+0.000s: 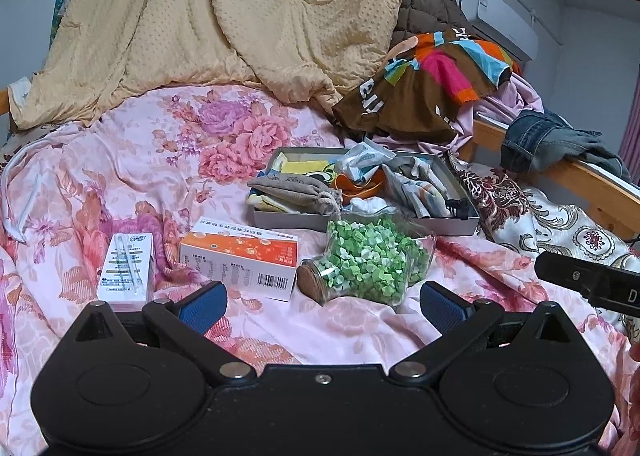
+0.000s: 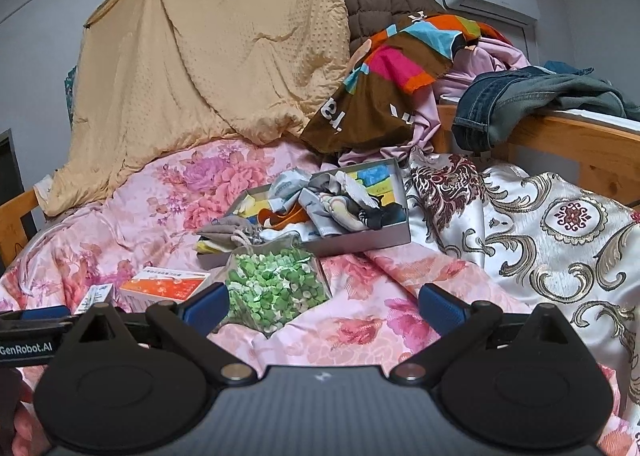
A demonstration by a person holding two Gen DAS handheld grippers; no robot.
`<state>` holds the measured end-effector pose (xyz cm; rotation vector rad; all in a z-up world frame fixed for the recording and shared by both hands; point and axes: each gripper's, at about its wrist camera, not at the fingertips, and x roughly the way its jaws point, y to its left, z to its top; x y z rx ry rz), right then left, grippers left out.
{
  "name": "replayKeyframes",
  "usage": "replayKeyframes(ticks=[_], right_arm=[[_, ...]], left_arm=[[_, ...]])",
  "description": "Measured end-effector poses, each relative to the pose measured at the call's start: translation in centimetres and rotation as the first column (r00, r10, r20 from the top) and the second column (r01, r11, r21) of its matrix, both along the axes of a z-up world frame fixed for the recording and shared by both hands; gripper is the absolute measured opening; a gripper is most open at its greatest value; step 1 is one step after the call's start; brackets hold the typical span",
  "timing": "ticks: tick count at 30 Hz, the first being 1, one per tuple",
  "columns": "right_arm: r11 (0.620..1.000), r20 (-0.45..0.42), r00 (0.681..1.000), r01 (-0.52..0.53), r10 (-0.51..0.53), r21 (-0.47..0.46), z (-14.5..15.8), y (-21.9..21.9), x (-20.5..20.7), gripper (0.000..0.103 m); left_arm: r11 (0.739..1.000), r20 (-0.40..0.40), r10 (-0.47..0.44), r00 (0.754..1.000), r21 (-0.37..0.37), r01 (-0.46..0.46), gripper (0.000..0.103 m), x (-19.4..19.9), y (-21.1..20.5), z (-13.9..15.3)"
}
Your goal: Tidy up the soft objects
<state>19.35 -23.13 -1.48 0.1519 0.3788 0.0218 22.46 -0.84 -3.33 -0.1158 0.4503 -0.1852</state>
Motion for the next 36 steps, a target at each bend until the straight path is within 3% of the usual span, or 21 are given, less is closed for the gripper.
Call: replayKeyframes(ticks=[13, 26, 36], right_arm=[[1.0, -0.047, 0.999, 0.014, -0.015, -0.011, -0.9, 0.3, 0.5, 0.103], [0.998, -0.106, 0.994, -0.038, 0.032, -0.055, -2.0, 1.7, 1.4, 0.103], [0.996, -0.084, 0.996, -0.045, 0.038, -0.077, -2.5, 2.7, 1.7, 0.103]], left_arm=[[1.0, -0.03, 0.005, 1.0, 0.008, -0.005, 0.102, 0.4, 0.6, -0.8], [0.999, -0.048, 0.033, 0.998, 0.016, -0.032, 0.102, 1.4, 1.6, -1.7], [1.0, -0.034, 0.003, 0.999, 0.013, -0.002, 0.102, 2.5, 1.8, -1.8]])
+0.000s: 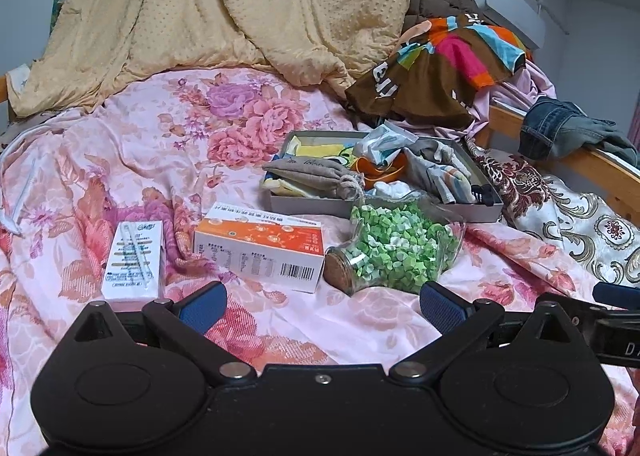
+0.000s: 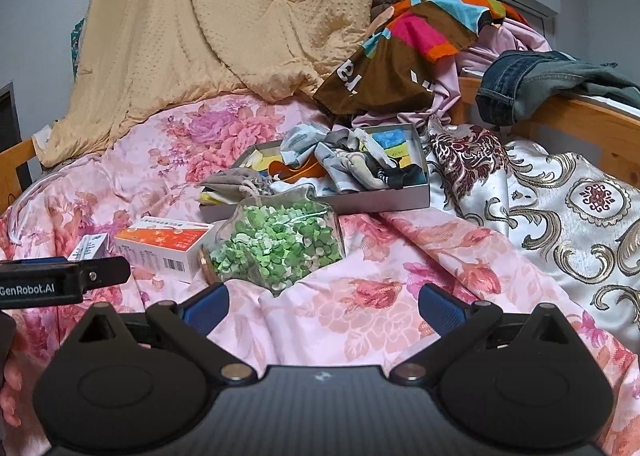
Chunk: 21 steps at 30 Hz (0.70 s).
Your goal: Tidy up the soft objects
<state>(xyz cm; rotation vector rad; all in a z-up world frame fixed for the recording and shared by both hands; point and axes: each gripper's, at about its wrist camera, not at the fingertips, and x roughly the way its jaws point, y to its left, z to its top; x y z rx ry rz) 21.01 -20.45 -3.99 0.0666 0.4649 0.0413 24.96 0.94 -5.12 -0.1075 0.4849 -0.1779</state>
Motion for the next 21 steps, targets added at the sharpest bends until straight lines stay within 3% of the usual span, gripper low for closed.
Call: replayKeyframes(ticks=[8, 12, 21], right_arm=[[1.0, 0.017, 1.0, 0.006, -0.006, 0.001, -0.4, 0.3, 0.4, 0.103], [1.0, 0.024, 1.0, 0.016, -0.016, 0.006, -0.6, 0.5, 0.7, 0.103], [0.999, 0.005, 1.0, 0.015, -0.015, 0.036, -1.3, 1.0, 1.4, 0.103]], left_arm=[[0.999, 0.008, -0.031, 0.999, 0.01, 0.031, 0.102, 0.5, 0.4, -0.7], [0.996, 0.017, -0.066, 0.998, 0.056, 0.065, 0.102, 0.6, 0.1, -1.0], [0.999, 0.001, 0.02, 1.0, -0.027, -0.02, 0.102, 0.4, 1.7, -1.3]])
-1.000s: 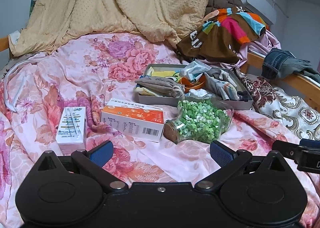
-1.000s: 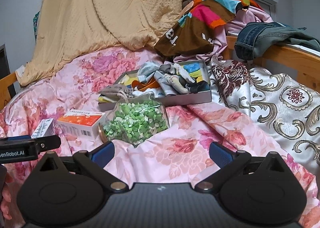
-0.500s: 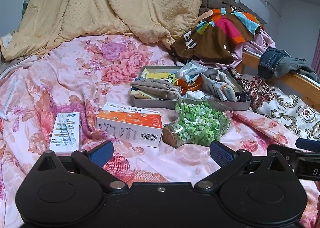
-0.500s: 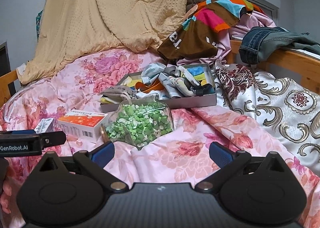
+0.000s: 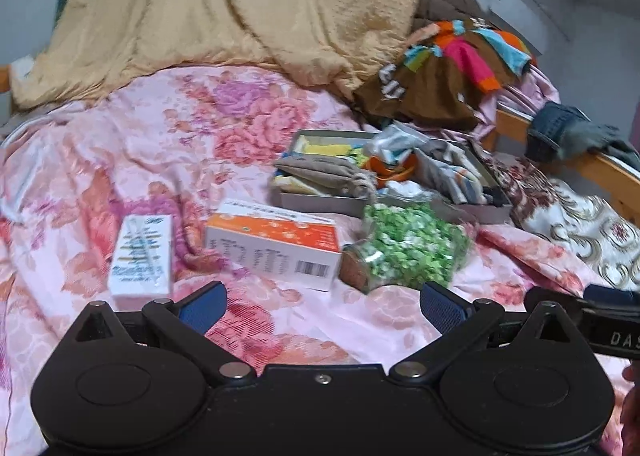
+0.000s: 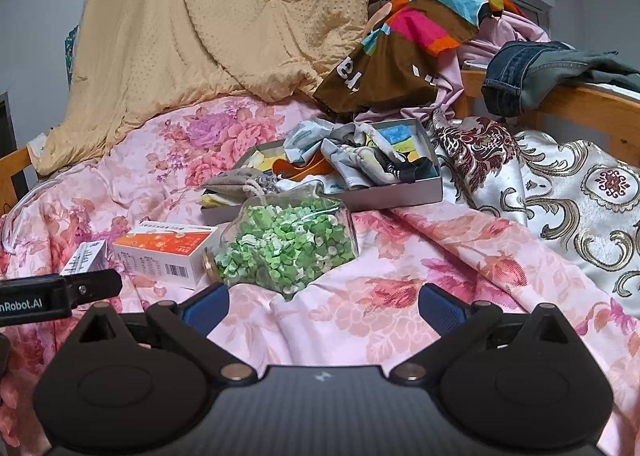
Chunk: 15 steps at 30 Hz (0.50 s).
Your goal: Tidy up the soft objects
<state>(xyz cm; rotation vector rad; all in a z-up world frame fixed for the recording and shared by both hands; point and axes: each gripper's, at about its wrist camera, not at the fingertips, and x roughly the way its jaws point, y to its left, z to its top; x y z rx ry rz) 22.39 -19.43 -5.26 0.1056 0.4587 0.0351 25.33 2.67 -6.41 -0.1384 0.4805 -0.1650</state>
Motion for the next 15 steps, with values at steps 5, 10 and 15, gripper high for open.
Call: replayKeyframes(ticks=[5, 10, 15], right_arm=[[1.0, 0.002, 1.0, 0.002, -0.002, 0.006, -0.03, -0.01, -0.09, 0.103], [1.0, 0.005, 1.0, 0.01, -0.01, 0.018, 0.07, -0.24, -0.19, 0.103], [1.0, 0.004, 1.0, 0.012, -0.012, 0.025, 0.1, -0.42, -0.2, 0.103]], left_arm=[[1.0, -0.018, 0.024, 1.0, -0.009, -0.024, 0.102, 0.21, 0.57, -0.27], [0.999, -0.012, 0.034, 0.999, -0.019, -0.035, 0.102, 0.1, 0.53, -0.17], [0.999, -0.012, 0.03, 0.999, -0.016, -0.03, 0.102, -0.07, 0.19, -0.14]])
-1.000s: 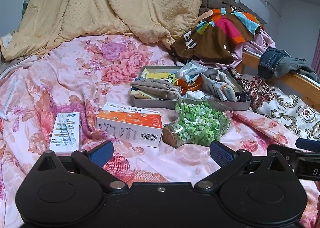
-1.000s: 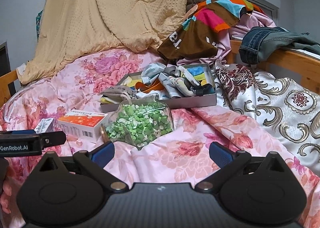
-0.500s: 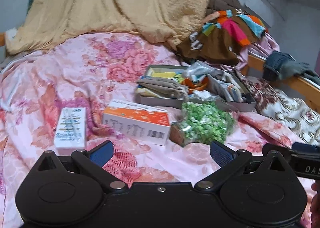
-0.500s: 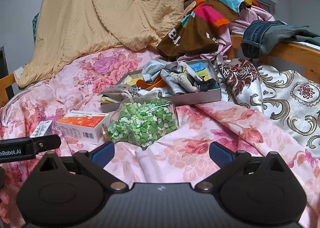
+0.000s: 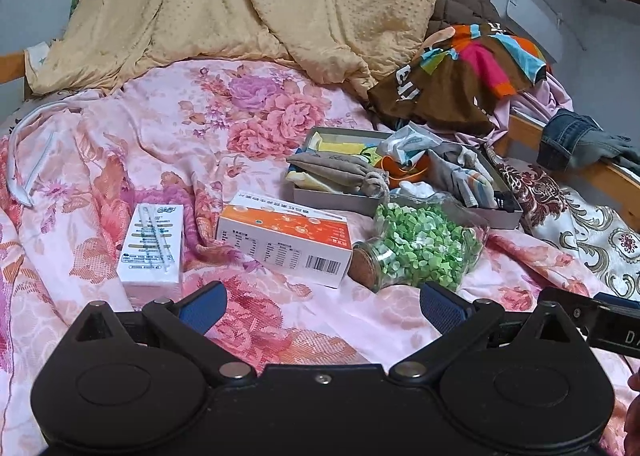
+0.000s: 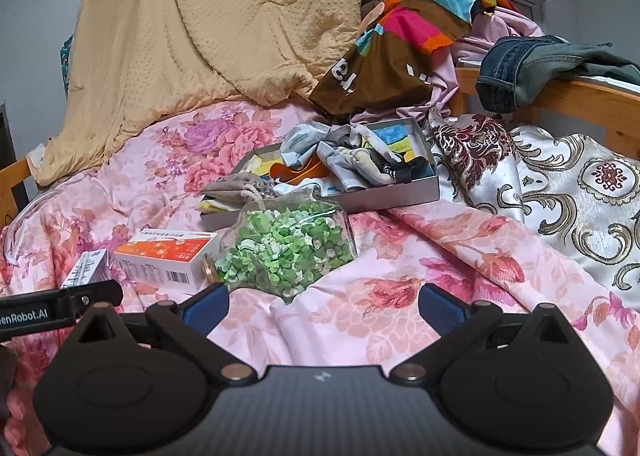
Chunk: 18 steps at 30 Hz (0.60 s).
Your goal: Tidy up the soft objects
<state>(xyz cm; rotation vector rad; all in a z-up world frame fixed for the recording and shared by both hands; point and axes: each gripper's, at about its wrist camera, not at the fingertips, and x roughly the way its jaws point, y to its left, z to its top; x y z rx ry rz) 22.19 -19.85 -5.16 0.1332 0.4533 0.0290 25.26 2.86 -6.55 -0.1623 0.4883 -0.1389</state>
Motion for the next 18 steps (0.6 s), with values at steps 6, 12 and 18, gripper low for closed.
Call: replayKeyframes(ticks=[6, 12, 18], right_arm=[[1.0, 0.002, 1.0, 0.002, -0.002, 0.0, 0.05, -0.04, -0.03, 0.103], [1.0, 0.001, 1.0, 0.001, -0.001, -0.001, 0.06, -0.01, -0.02, 0.103], [1.0, 0.002, 1.0, 0.003, -0.003, 0.0, 0.06, 0.01, -0.01, 0.103]], left_arm=[[1.0, 0.005, -0.006, 1.0, 0.008, 0.006, 0.102, -0.19, -0.4, 0.04], [1.0, 0.007, -0.002, 1.0, 0.004, 0.002, 0.102, -0.16, -0.32, 0.11], [1.0, 0.007, -0.001, 1.0, 0.003, 0.001, 0.102, -0.1, -0.2, 0.11]])
